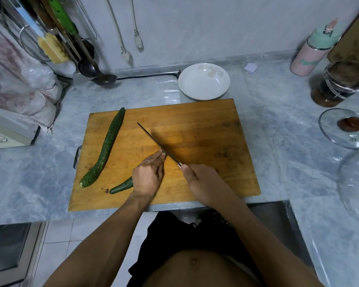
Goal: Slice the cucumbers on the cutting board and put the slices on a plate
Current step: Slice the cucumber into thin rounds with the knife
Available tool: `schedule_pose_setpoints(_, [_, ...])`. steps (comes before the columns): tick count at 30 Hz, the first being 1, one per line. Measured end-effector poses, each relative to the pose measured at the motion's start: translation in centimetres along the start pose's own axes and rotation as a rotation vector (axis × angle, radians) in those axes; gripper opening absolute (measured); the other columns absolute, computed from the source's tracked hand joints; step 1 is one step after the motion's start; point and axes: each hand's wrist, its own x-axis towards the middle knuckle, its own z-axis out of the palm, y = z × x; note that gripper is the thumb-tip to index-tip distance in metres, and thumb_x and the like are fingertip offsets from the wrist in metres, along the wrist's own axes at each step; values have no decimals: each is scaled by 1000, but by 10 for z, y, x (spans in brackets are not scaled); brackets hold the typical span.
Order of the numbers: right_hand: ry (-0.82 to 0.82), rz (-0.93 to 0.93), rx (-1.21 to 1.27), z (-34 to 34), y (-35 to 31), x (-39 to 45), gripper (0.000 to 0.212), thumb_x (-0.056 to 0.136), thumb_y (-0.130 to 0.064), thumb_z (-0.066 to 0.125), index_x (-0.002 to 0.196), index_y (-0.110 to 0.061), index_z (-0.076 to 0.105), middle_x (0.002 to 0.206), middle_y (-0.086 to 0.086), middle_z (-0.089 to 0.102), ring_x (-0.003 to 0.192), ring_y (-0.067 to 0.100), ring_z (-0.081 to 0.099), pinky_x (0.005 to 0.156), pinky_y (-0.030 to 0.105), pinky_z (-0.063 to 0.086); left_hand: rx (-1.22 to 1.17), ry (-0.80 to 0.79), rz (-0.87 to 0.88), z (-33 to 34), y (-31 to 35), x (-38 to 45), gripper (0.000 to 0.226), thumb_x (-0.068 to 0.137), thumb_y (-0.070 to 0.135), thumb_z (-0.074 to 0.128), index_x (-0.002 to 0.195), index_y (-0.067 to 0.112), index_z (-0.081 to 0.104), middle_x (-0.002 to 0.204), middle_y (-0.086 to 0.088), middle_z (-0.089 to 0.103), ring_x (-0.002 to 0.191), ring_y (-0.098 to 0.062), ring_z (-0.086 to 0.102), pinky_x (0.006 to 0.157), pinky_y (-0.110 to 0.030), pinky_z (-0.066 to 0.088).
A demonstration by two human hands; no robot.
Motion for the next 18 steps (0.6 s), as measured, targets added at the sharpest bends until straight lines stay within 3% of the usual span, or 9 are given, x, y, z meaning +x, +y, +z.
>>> schedule_pose_setpoints(8, [-22, 5, -2, -3, -1, 3, 46, 108, -39, 32, 68, -20, 44, 67, 1, 49, 61, 16, 46, 57, 31, 34, 4, 2, 13, 1, -2, -1, 28, 84, 16, 61, 107, 18, 75, 113, -2, 71, 100, -19, 69, 72, -32, 57])
schedule_pose_setpoints(18, [-52, 57, -7, 3, -6, 27, 50, 108, -40, 29, 68, -14, 42, 66, 3, 45, 59, 18, 42, 56, 33, 30, 12, 15, 33, 0, -2, 1, 27, 83, 11, 65, 107, 18, 75, 113, -1, 72, 98, -16, 69, 69, -29, 56])
